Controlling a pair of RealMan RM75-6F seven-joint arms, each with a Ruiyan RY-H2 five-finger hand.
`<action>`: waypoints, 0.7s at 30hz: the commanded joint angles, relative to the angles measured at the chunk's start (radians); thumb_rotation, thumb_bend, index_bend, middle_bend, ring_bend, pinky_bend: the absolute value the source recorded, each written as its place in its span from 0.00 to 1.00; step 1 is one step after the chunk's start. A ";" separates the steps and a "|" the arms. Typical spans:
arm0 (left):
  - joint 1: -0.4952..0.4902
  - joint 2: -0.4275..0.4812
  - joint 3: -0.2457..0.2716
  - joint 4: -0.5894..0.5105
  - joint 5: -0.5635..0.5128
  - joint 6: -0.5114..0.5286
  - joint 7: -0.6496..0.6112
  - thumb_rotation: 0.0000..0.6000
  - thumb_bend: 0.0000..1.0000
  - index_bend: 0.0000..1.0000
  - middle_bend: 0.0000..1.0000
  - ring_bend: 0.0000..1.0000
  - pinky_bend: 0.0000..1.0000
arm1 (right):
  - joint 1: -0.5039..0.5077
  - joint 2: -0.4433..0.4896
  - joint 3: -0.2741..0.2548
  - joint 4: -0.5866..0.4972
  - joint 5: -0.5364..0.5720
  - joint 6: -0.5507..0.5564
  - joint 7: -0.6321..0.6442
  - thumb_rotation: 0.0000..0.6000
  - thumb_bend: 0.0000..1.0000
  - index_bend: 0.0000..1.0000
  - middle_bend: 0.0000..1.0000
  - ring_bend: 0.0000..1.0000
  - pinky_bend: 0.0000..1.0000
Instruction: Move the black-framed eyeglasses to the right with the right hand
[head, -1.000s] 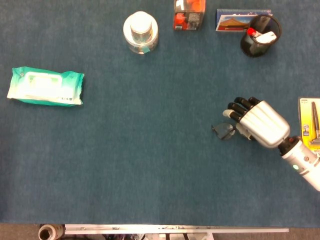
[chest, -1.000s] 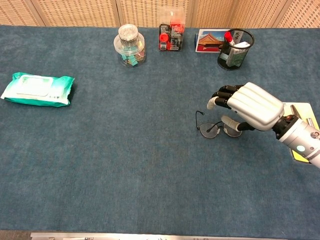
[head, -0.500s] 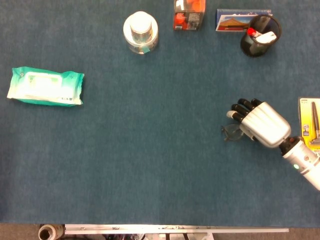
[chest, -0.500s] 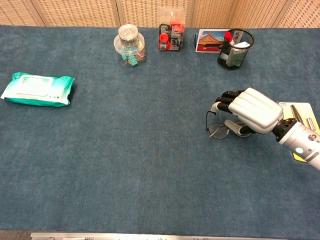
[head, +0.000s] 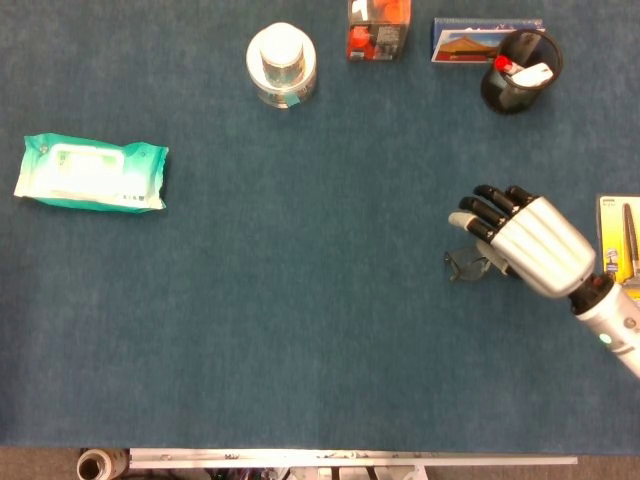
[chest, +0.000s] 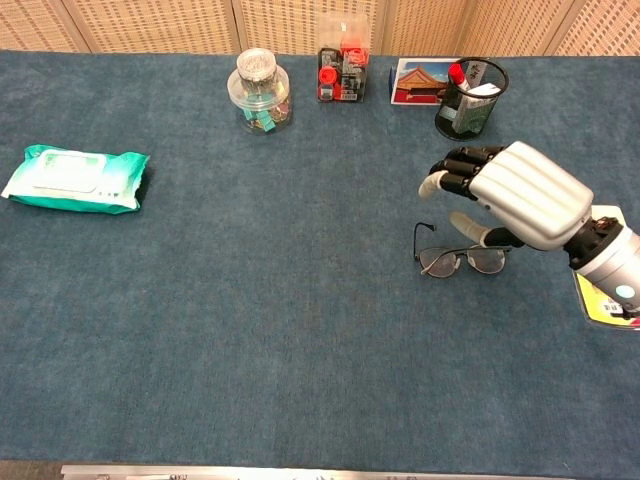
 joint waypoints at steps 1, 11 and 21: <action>0.000 -0.001 0.000 0.000 -0.001 0.000 0.001 1.00 0.34 0.47 0.57 0.42 0.52 | 0.003 0.055 0.017 -0.089 -0.033 0.051 -0.048 1.00 0.40 0.37 0.37 0.28 0.51; 0.003 -0.001 -0.001 -0.002 0.004 0.010 0.004 1.00 0.34 0.47 0.57 0.42 0.52 | 0.040 0.097 0.033 -0.274 -0.103 0.040 -0.108 1.00 0.40 0.37 0.37 0.28 0.51; 0.010 0.010 0.000 -0.004 0.013 0.023 -0.023 1.00 0.34 0.47 0.57 0.42 0.52 | 0.076 0.017 0.039 -0.228 -0.071 -0.078 -0.106 1.00 0.39 0.37 0.37 0.28 0.51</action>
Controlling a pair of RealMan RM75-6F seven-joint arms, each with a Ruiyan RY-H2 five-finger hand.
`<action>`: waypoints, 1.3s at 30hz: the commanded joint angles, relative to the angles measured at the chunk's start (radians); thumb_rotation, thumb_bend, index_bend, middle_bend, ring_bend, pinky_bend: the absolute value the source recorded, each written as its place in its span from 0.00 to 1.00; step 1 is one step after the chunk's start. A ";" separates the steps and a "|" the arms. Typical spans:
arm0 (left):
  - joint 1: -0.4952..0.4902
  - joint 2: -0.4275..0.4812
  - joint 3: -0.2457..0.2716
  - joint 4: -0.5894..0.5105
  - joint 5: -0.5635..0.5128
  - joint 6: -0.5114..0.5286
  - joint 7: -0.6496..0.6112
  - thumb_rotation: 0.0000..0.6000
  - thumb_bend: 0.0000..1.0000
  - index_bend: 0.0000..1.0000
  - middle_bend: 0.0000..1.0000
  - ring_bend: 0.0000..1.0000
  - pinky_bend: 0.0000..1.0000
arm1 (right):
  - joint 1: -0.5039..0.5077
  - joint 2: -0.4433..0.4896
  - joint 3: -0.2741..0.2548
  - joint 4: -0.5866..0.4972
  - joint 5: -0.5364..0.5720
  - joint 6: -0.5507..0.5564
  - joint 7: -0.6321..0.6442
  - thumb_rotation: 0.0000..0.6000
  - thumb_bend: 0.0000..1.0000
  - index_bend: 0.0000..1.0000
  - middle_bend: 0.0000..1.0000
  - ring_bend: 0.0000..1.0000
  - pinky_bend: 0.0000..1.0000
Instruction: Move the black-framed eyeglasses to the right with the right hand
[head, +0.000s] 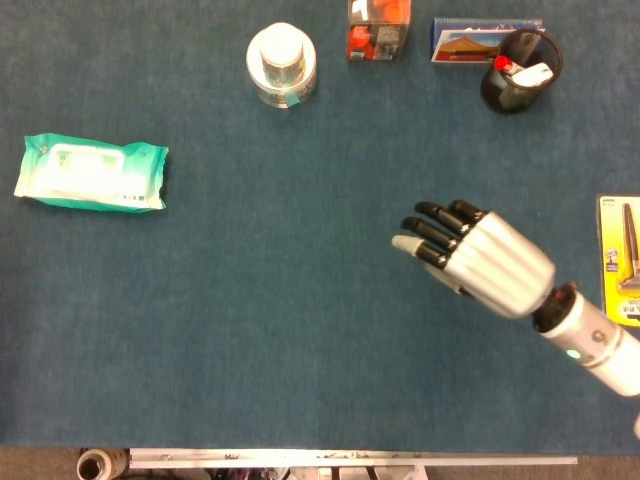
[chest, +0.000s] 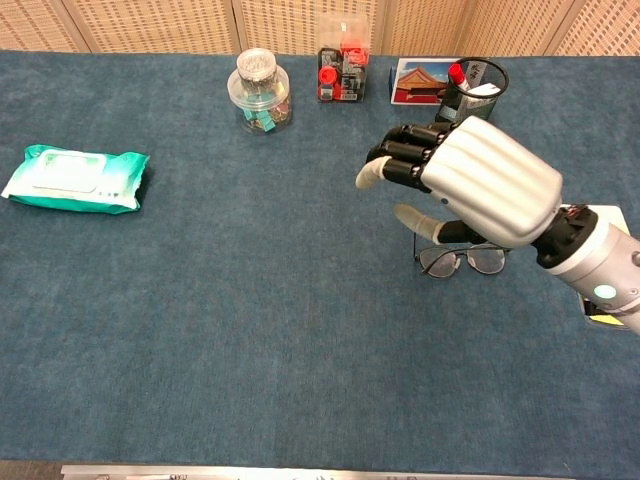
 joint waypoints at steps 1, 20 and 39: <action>0.002 0.003 0.001 -0.001 0.002 0.003 -0.005 1.00 0.34 0.47 0.57 0.42 0.52 | 0.011 -0.027 0.003 0.029 0.016 -0.029 0.002 1.00 0.39 0.37 0.37 0.28 0.51; 0.000 0.001 -0.002 0.001 -0.003 -0.001 0.003 1.00 0.34 0.47 0.57 0.42 0.52 | -0.045 0.004 -0.009 0.102 0.096 -0.017 0.026 1.00 0.39 0.37 0.37 0.28 0.51; 0.000 0.000 -0.001 -0.004 -0.002 -0.001 0.012 1.00 0.34 0.47 0.57 0.42 0.52 | -0.126 -0.018 -0.047 0.262 0.158 -0.018 0.099 1.00 0.39 0.37 0.37 0.28 0.51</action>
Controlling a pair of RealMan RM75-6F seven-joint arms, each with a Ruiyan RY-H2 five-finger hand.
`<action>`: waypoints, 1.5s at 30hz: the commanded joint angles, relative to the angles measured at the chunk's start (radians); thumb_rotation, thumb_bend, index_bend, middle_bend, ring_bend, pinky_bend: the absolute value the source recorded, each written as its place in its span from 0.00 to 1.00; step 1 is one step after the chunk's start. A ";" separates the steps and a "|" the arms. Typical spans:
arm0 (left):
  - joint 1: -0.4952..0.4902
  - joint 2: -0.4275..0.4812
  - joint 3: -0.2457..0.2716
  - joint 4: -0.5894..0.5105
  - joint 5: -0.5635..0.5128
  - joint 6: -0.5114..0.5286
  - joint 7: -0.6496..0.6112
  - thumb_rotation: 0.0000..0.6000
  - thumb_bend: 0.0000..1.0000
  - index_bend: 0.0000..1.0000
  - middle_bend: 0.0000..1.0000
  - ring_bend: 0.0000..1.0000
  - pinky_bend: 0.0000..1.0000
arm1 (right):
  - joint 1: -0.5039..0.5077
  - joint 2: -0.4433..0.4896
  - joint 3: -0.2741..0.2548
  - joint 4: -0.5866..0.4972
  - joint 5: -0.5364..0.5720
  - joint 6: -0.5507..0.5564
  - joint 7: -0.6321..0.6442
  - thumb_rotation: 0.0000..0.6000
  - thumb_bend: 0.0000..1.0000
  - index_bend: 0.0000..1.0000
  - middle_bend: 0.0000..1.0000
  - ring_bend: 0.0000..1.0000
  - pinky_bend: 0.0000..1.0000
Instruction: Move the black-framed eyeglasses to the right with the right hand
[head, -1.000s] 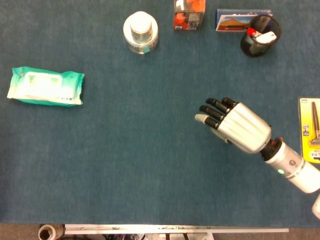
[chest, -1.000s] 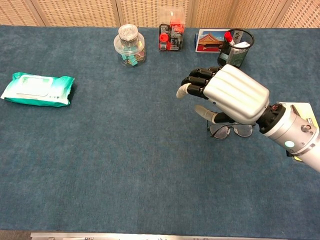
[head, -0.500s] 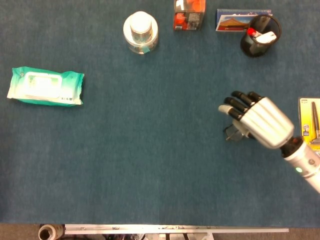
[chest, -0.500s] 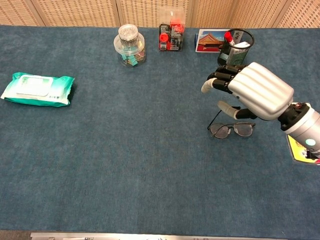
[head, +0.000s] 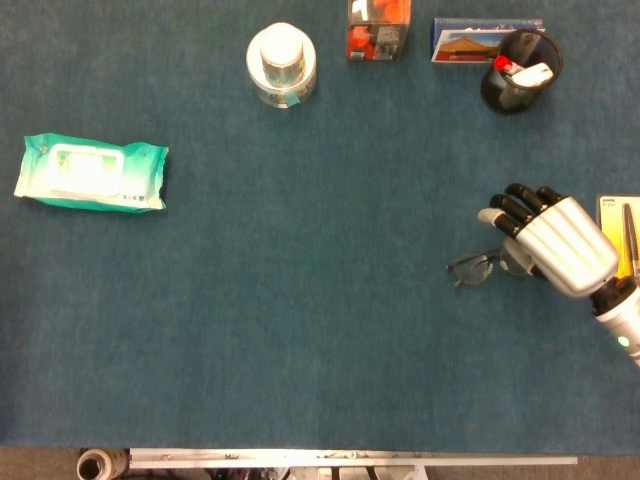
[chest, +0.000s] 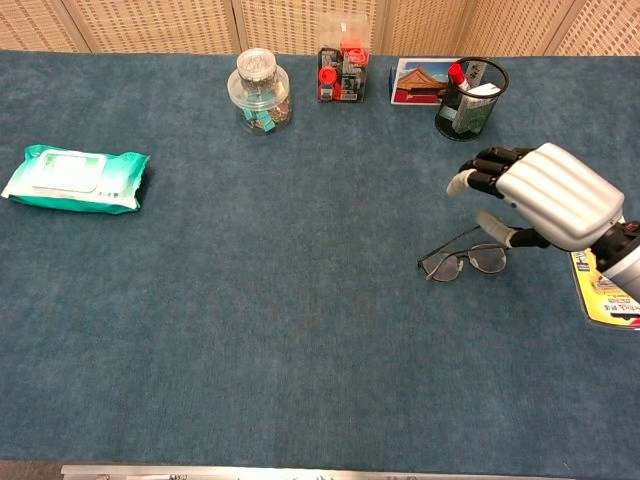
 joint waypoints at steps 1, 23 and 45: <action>0.000 0.001 0.000 0.000 0.001 0.001 -0.002 1.00 0.34 0.47 0.57 0.42 0.52 | -0.007 -0.013 -0.006 0.025 0.007 -0.010 0.013 1.00 0.39 0.37 0.37 0.28 0.51; 0.001 -0.002 -0.002 0.000 -0.002 0.003 0.007 1.00 0.34 0.47 0.57 0.42 0.52 | -0.023 -0.088 -0.025 0.199 0.046 -0.092 0.058 1.00 0.39 0.37 0.37 0.28 0.51; -0.017 -0.024 -0.003 0.008 -0.024 -0.038 0.051 1.00 0.34 0.47 0.57 0.42 0.52 | -0.144 0.173 0.071 -0.145 0.047 0.275 -0.015 1.00 0.39 0.37 0.37 0.28 0.51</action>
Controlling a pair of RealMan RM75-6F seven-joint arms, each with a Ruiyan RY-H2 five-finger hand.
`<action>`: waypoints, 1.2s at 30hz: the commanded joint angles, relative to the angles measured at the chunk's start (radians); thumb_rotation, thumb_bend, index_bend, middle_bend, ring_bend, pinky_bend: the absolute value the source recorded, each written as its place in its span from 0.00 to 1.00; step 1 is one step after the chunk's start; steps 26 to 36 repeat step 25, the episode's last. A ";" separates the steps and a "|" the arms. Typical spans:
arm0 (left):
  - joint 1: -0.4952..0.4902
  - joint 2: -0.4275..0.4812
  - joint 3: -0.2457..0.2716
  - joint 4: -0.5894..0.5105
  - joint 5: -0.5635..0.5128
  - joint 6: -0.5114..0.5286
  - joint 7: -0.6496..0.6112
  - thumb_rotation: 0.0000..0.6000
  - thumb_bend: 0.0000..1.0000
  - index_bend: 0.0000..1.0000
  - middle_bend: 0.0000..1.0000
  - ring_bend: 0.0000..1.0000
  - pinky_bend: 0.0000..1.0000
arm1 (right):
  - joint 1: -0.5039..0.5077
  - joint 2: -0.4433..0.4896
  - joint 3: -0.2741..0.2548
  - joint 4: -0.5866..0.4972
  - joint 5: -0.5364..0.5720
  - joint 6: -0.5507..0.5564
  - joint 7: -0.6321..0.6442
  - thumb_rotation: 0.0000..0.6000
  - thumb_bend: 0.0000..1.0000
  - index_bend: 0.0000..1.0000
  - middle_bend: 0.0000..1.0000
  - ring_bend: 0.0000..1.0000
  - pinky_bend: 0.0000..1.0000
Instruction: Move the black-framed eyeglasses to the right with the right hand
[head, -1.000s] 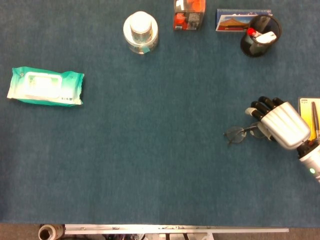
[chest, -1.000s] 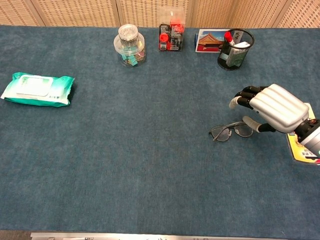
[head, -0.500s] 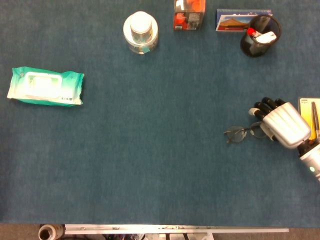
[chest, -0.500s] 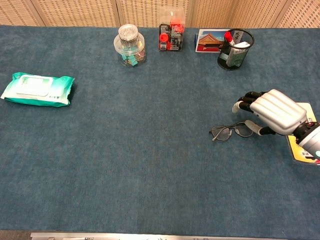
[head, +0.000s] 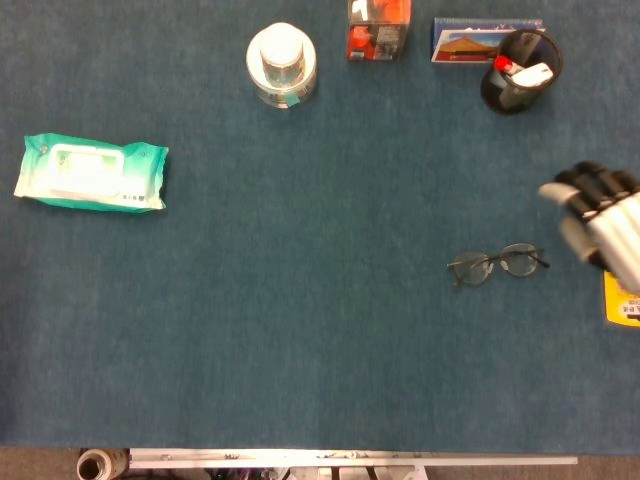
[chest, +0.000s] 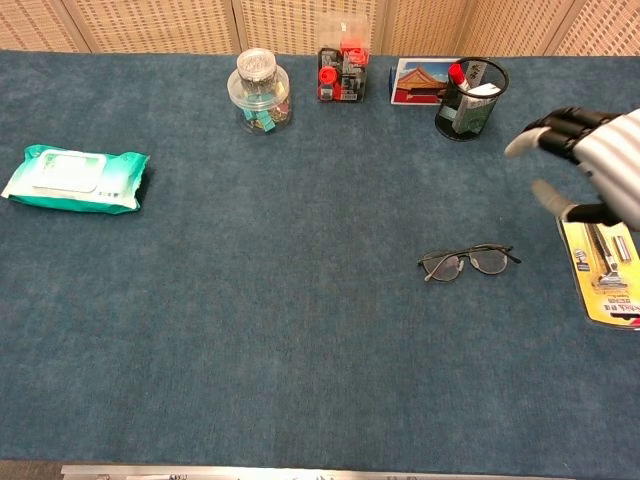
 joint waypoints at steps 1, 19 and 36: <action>-0.009 -0.008 0.000 0.003 -0.009 -0.019 0.011 1.00 0.34 0.47 0.57 0.42 0.52 | -0.056 0.069 0.033 -0.067 0.026 0.075 -0.027 1.00 0.39 0.37 0.37 0.28 0.51; -0.068 -0.075 0.006 0.102 0.000 -0.101 -0.011 1.00 0.34 0.49 0.60 0.44 0.53 | -0.224 0.175 0.087 -0.191 0.254 0.078 -0.062 1.00 0.39 0.37 0.37 0.28 0.51; -0.075 -0.085 0.011 0.105 -0.002 -0.111 0.005 1.00 0.34 0.49 0.60 0.44 0.53 | -0.233 0.185 0.095 -0.180 0.238 0.081 -0.026 1.00 0.39 0.37 0.37 0.28 0.51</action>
